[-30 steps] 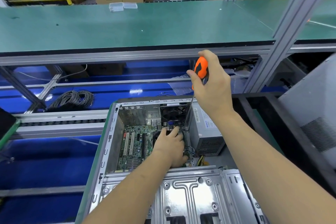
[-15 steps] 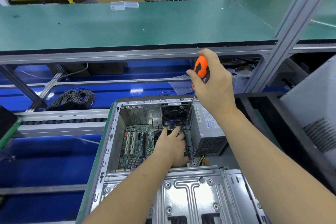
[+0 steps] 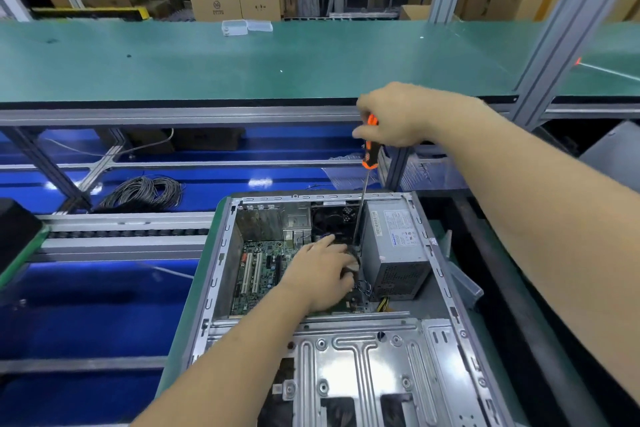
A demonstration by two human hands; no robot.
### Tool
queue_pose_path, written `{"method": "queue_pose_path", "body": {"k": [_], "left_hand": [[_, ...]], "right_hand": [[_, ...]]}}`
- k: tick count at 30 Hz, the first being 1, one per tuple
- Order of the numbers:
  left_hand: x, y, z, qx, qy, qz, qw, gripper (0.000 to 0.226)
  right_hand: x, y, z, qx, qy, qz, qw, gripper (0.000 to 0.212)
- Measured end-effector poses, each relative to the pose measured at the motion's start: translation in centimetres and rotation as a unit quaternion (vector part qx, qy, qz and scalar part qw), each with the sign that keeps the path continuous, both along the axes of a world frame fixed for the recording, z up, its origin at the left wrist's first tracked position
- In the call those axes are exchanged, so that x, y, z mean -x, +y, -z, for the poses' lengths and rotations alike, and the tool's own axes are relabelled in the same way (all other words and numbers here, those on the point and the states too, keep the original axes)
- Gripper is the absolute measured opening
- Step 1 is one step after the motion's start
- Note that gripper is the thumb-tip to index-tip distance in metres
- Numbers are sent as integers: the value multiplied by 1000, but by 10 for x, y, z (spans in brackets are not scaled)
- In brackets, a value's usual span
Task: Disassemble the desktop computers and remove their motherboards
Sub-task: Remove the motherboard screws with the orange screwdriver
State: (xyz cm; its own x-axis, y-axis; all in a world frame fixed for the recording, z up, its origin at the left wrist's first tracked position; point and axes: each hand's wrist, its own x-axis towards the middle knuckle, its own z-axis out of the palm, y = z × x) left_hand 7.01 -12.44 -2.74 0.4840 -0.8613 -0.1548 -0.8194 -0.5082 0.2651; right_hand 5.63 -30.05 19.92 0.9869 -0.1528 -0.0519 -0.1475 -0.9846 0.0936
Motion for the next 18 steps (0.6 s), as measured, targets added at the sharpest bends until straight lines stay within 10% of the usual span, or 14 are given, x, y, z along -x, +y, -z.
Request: {"method": "queue_pose_path", "body": {"k": [4,18], "left_hand": [[14,25,-10,-41,-37,-39,998,47],[31,36,-8,75,4,-150,986,33]], "right_hand": [[5,9,-4,-105,65,-35,992,14],[-10,54,-7,53,71,21,996,43]]}}
